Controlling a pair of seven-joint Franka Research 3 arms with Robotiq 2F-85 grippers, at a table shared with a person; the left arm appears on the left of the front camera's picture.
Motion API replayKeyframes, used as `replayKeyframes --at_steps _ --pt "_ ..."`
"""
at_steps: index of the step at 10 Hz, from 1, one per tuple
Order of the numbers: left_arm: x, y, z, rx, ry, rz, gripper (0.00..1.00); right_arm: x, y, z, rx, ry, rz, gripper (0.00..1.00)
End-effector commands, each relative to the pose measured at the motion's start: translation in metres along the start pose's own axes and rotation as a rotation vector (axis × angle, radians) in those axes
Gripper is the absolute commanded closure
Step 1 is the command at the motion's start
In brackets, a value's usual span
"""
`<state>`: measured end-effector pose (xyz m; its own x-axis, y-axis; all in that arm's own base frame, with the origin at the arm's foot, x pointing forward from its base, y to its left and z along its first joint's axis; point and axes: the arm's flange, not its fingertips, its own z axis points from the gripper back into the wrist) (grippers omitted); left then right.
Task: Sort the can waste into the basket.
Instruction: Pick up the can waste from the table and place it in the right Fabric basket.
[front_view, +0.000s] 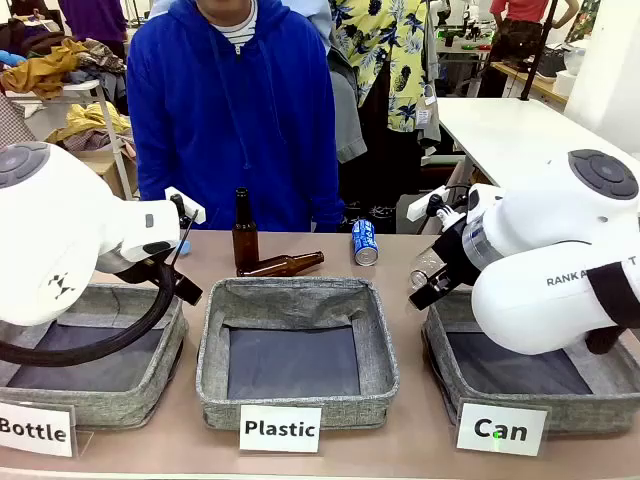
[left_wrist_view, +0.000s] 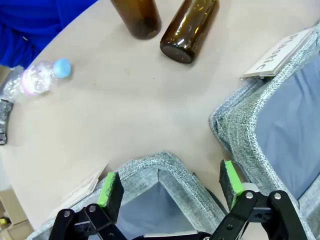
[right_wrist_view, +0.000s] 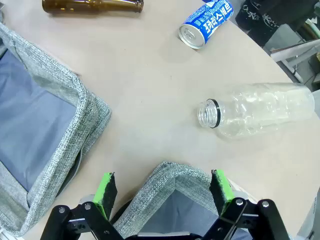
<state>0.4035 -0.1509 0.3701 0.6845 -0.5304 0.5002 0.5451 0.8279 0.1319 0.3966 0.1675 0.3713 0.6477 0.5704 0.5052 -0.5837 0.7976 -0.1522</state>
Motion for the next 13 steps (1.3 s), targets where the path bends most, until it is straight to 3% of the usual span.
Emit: replayKeyframes --at_steps 1,13 --pt "0.0 0.0 0.0 0.0 0.0 0.0 0.0 0.0 0.0 0.0 0.0 0.0 0.0 0.0" --pt "0.0 0.0 0.0 0.0 0.0 0.0 0.0 0.0 0.0 0.0 0.0 0.0 0.0 0.0"
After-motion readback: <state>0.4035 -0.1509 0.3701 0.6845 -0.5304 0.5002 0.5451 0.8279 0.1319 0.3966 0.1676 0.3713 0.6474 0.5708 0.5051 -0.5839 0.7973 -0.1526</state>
